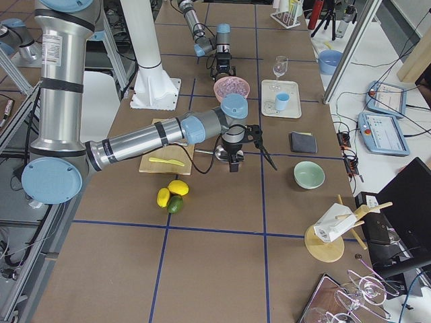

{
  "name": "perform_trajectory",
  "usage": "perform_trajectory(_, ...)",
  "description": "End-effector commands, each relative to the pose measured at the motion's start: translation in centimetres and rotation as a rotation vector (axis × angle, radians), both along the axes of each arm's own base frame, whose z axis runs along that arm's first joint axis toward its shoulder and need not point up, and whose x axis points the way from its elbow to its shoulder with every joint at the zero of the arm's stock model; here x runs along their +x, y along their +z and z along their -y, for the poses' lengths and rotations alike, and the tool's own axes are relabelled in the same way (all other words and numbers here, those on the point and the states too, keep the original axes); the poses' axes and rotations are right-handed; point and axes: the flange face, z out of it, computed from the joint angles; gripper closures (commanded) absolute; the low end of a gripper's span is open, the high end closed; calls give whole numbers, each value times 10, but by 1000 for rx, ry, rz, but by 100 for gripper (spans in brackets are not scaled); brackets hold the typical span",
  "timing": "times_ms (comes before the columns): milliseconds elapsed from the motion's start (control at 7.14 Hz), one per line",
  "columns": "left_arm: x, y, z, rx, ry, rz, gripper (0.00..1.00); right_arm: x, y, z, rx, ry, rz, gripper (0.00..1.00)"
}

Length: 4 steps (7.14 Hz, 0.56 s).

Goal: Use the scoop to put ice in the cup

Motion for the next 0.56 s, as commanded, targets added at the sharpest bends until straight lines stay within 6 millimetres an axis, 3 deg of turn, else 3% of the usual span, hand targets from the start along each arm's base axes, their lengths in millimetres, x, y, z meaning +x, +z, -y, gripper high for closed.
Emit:
perform_trajectory(0, -2, 0, 3, 2, -6, -2, 0, -68, -7, -27, -71, 66, 35, 3)
perform_trajectory(140, -1, -1, 3, 1, -7, -3, 0, -96, -11, -41, -121, 76, 40, 6)
perform_trajectory(280, -2, -2, 4, 2, -8, -5, 0, -126, -15, -56, -130, 83, 15, 0)
perform_trajectory(420, -2, -2, 4, 3, -10, -6, 0, -152, -13, -70, -129, 82, -16, 0)
